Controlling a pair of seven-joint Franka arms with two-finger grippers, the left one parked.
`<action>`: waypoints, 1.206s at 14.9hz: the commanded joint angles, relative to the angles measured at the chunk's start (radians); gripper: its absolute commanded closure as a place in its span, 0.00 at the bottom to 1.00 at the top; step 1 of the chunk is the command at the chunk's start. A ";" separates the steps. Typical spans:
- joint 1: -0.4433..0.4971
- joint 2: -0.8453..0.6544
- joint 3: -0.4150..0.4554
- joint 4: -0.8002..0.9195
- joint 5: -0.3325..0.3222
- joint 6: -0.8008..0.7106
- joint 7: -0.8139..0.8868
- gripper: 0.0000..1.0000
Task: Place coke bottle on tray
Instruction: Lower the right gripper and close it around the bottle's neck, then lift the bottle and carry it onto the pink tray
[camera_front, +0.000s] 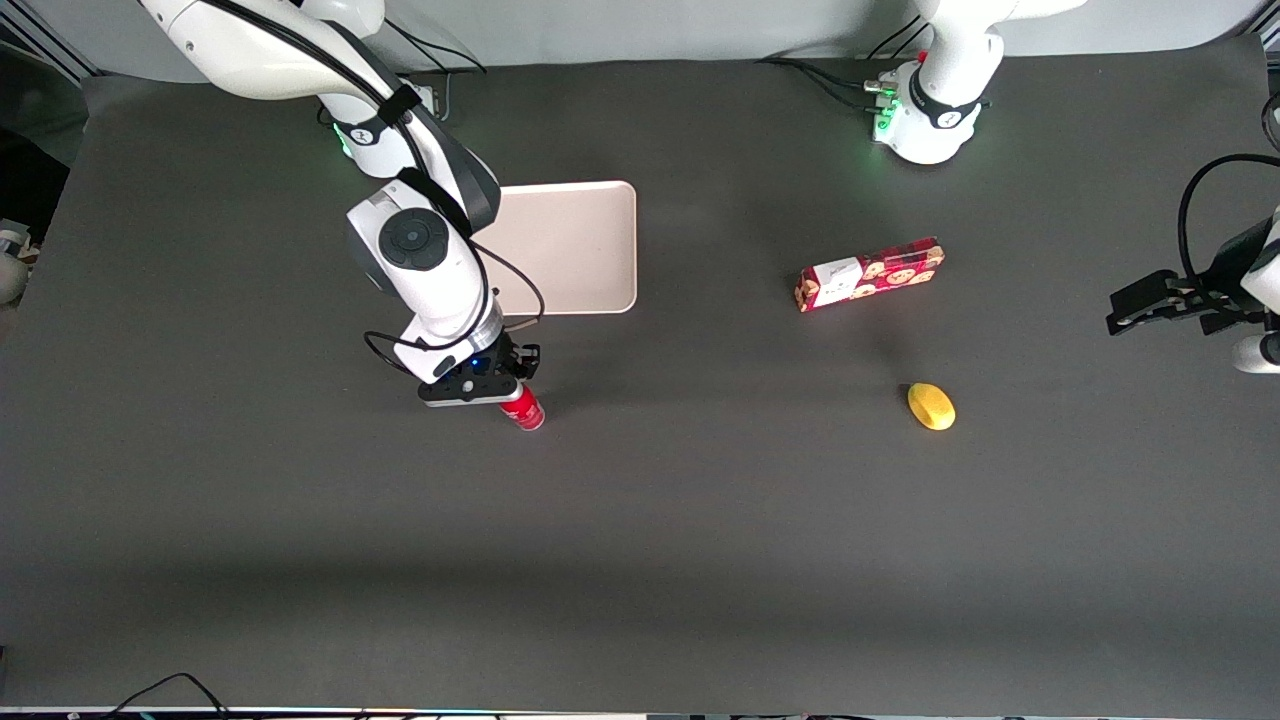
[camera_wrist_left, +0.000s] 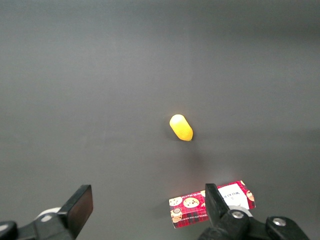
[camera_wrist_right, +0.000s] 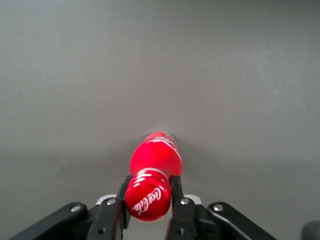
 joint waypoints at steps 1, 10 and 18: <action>-0.022 -0.046 0.011 0.103 -0.008 -0.182 -0.004 1.00; -0.071 -0.085 0.068 0.584 0.157 -0.742 -0.047 1.00; -0.162 -0.242 0.071 0.368 0.260 -0.697 -0.083 1.00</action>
